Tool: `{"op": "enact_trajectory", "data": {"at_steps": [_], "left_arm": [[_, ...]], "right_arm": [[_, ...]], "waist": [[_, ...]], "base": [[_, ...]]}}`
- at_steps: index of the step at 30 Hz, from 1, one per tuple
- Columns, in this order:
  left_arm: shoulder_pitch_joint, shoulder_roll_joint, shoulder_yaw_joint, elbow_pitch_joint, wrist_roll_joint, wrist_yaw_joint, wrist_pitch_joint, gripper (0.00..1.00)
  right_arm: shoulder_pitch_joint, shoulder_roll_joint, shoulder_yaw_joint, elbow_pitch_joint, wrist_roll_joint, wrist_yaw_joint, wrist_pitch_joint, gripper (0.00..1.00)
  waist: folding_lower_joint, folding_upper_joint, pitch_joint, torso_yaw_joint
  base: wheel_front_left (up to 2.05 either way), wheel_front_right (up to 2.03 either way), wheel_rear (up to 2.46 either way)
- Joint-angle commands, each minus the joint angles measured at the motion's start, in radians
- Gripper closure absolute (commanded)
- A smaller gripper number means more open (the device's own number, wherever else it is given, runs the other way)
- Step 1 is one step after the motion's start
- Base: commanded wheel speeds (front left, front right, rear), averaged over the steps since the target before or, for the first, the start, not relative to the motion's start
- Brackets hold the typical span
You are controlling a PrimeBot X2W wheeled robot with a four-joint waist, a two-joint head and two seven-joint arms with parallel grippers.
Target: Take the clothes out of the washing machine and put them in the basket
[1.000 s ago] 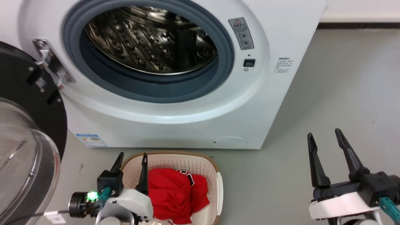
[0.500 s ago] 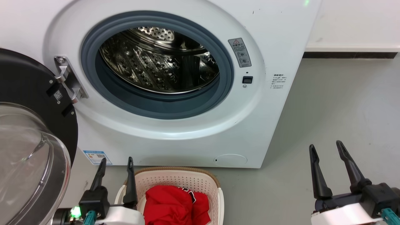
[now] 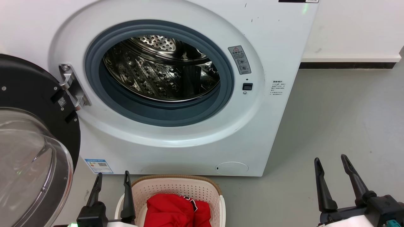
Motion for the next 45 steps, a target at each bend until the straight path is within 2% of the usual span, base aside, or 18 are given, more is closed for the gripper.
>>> {"op": "enact_trajectory", "data": {"at_steps": [1, 21, 22, 28, 45], "left_arm": [[0.011, -0.001, 0.005, 0.002, 0.007, -0.005, -0.002, 0.00], [0.005, -0.012, 0.026, 0.018, 0.027, -0.017, -0.003, 0.00], [0.008, -0.010, 0.023, 0.018, 0.025, -0.016, 0.000, 1.00], [0.010, -0.012, 0.025, 0.060, -0.007, -0.021, 0.014, 1.00], [-0.044, -0.013, 0.053, 0.084, -0.354, -0.067, 0.095, 1.00]], "right_arm": [[0.015, 0.000, 0.000, 0.004, 0.001, -0.001, -0.002, 0.00], [0.013, 0.000, 0.005, 0.013, 0.006, -0.001, -0.002, 0.00], [0.012, 0.000, 0.005, 0.015, 0.003, 0.000, 0.000, 1.00], [0.015, 0.000, 0.010, 0.045, 0.035, 0.000, 0.007, 1.00], [-0.046, -0.022, 0.010, 0.101, 0.399, 0.000, 0.069, 1.00]], "waist": [[0.0001, -0.0001, -0.003, -0.002], [0.0001, -0.0001, -0.009, -0.013], [0.0001, -0.0001, -0.010, -0.013], [0.0001, -0.0001, -0.010, -0.013], [0.0001, -0.0001, -0.008, -0.012]], "base": [[0.00, 0.00, 0.00], [0.00, 0.00, 0.00], [0.00, 0.00, 0.00], [0.00, 0.00, 0.00], [0.00, 0.00, 0.00]]}}
